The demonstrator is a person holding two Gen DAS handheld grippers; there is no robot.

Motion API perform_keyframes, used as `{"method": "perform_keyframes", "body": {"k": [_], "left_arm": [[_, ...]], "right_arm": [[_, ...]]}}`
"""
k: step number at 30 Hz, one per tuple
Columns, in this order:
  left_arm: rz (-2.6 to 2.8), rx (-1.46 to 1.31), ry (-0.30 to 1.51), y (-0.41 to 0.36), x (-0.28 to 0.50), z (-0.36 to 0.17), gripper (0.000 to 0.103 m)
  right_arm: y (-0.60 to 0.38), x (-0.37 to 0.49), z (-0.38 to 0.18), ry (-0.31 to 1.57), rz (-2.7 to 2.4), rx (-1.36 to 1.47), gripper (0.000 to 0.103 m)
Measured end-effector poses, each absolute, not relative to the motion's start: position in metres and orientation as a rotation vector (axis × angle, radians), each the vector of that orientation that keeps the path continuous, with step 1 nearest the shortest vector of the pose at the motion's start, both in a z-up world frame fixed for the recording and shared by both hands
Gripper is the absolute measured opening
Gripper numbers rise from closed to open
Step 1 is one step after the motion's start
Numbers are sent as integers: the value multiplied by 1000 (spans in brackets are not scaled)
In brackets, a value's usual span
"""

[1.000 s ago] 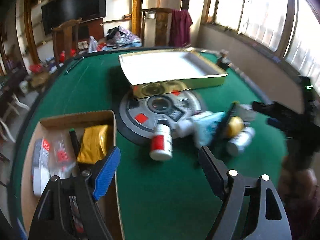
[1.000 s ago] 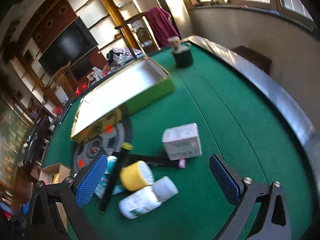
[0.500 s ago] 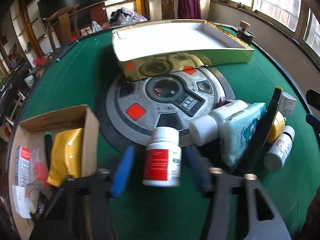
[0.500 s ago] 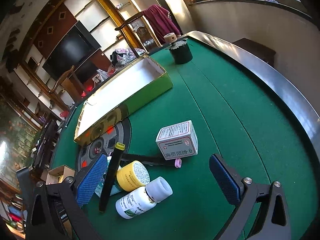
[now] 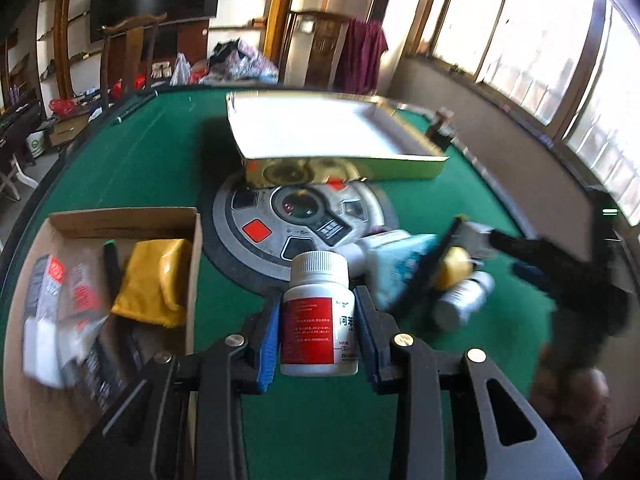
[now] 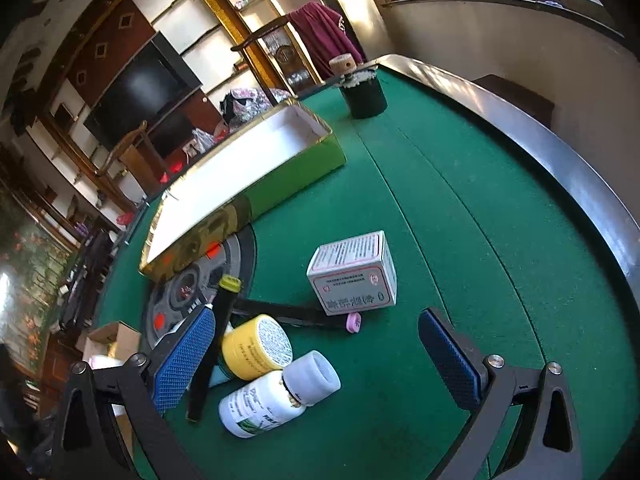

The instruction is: Organize objects

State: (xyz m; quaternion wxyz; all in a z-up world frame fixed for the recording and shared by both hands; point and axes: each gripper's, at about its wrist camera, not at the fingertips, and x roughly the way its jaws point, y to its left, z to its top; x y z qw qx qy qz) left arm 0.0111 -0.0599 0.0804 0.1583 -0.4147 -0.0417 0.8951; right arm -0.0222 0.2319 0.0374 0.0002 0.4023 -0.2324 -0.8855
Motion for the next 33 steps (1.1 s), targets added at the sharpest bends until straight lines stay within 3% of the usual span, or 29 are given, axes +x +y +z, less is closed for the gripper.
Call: {"method": "perform_keyframes", "body": {"k": [12,17,19,21,25,28,33], "left_arm": [[2626,-1066,-218,-135,79,99,33],[2646,-1038,-250,-151,88,98,33],[2648,-1026,-266,-155,93,97,33],[2639,-1024,-285,-160,96,96,33],[2627,-1029,-293,-165,102,91,33],[2627,-1032,-307,-172,104,87,33],[2637,-1047,-363,-187,107,84,33]], "right_arm": [[205,8,22,-752,-2735,1398,103],[181,-6,22,-663,-2792,1500,93],[172,-16,20,-618,-2816,1564,76],[166,-24,18,-580,-2835,1610,69],[157,-29,19,-508,-2891,1634,66],[161,-26,20,-528,-2874,1630,58],[174,-9,22,-618,-2805,1612,57]]}}
